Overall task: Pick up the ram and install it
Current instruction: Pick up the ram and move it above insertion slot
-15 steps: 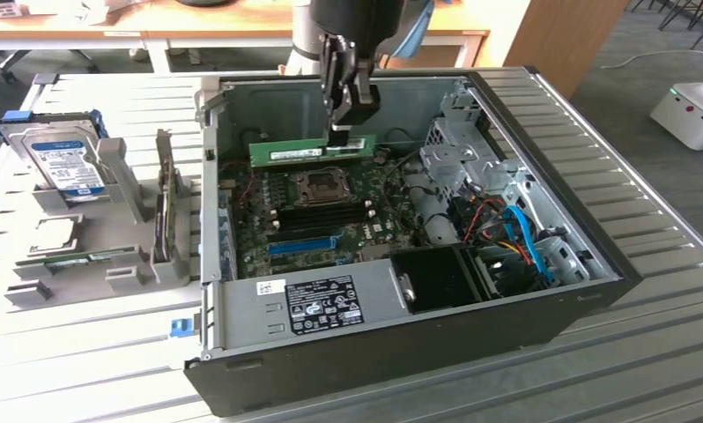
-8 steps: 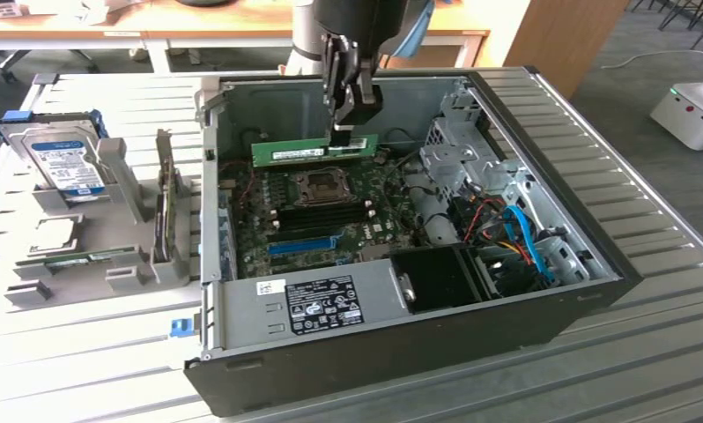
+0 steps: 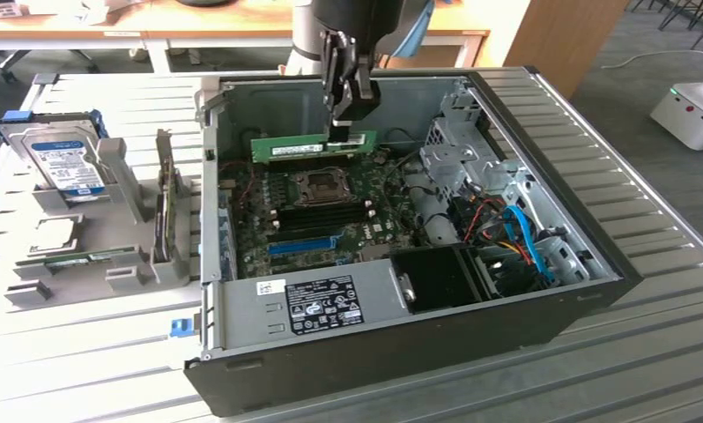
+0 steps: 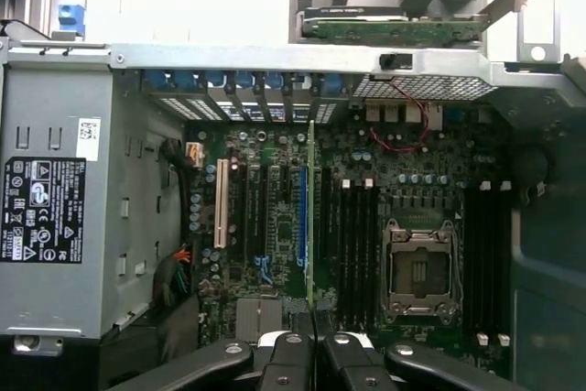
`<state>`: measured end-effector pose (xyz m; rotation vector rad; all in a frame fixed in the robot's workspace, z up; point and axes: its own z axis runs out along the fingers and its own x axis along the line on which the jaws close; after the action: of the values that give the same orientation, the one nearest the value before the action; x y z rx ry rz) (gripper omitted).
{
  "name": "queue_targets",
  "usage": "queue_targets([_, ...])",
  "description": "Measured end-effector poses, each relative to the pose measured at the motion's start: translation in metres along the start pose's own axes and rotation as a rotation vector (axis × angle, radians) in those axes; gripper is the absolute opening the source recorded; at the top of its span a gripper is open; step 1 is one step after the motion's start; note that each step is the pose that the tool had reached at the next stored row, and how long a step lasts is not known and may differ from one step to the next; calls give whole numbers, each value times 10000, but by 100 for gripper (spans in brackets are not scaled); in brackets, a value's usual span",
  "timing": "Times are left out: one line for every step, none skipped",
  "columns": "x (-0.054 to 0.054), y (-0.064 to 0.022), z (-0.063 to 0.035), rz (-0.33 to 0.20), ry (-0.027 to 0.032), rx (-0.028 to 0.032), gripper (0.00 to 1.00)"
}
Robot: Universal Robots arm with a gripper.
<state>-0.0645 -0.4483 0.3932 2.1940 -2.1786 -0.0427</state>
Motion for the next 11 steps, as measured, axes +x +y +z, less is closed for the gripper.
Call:
queue_targets([-16, 0, 0, 0, 0, 0, 12])
queue_targets([-32, 0, 0, 0, 1, 0, 12])
queue_targets([-47, 0, -1, 0, 1, -1, 12])
queue_targets([-64, 0, -1, 1, 1, -1, 12])
queue_targets([-80, 0, 0, 1, 1, -1, 12])
queue_targets([-97, 0, -1, 1, 2, -1, 12])
queue_targets([-111, -1, -1, 1, 2, -1, 12])
queue_targets([-124, -1, 0, 1, 0, 0, 12])
queue_targets([-137, -1, 0, 0, 0, 0, 12])
queue_targets([-149, -1, -1, 1, 1, -1, 12])
queue_targets([-163, -1, -1, 1, 0, -1, 12])
